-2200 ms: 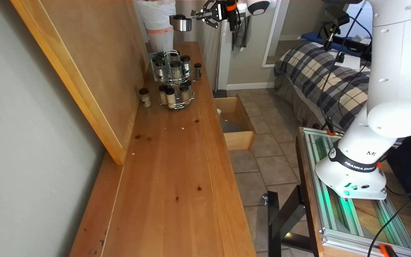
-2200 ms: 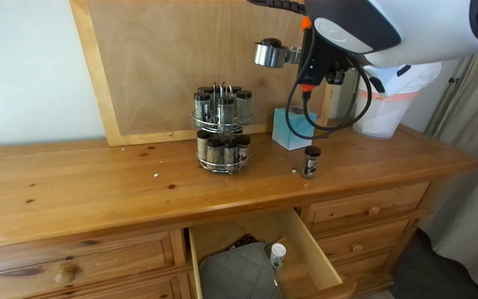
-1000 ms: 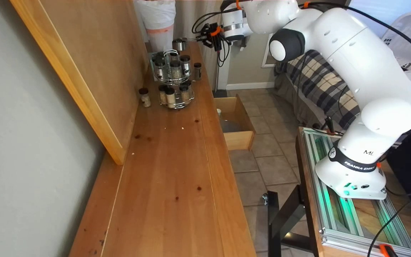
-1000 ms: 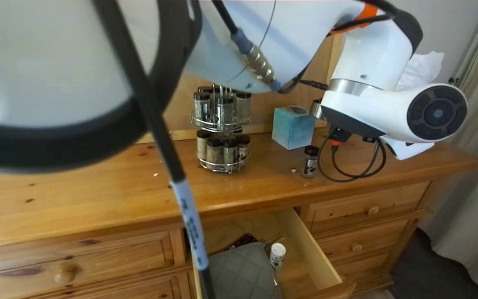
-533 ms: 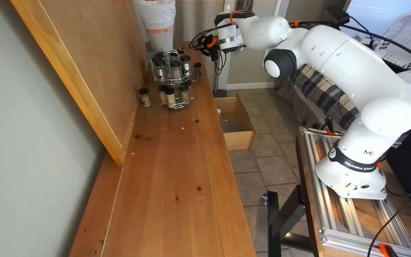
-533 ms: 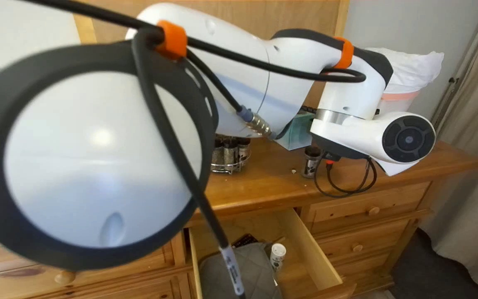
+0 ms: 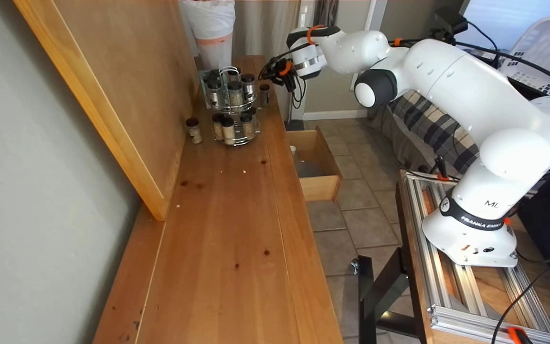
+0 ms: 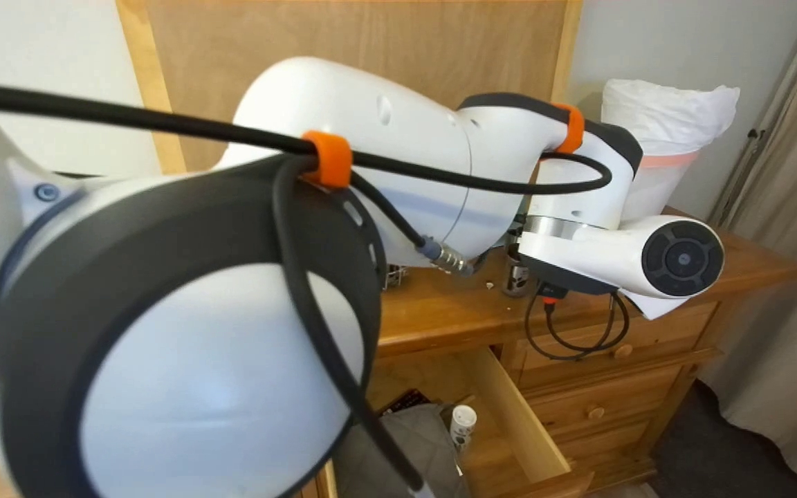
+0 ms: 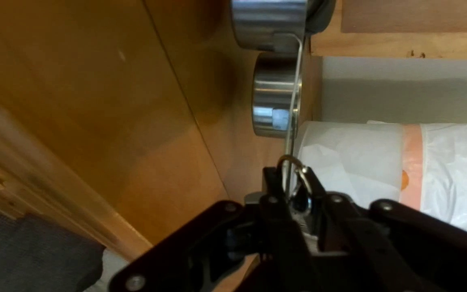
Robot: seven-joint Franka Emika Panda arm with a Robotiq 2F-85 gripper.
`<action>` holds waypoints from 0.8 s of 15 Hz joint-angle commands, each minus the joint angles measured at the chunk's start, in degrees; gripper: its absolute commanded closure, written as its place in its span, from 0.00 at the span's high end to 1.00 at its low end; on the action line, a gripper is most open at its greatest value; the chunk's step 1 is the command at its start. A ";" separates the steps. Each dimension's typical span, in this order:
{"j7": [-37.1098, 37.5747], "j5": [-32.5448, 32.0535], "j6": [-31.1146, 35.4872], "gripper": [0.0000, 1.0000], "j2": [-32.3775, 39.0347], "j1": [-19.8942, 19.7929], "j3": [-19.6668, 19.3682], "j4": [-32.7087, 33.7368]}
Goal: Move the measuring cups to the right
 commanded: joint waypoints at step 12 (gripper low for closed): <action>-1.54 -0.83 -2.53 0.04 2.33 0.32 0.25 1.92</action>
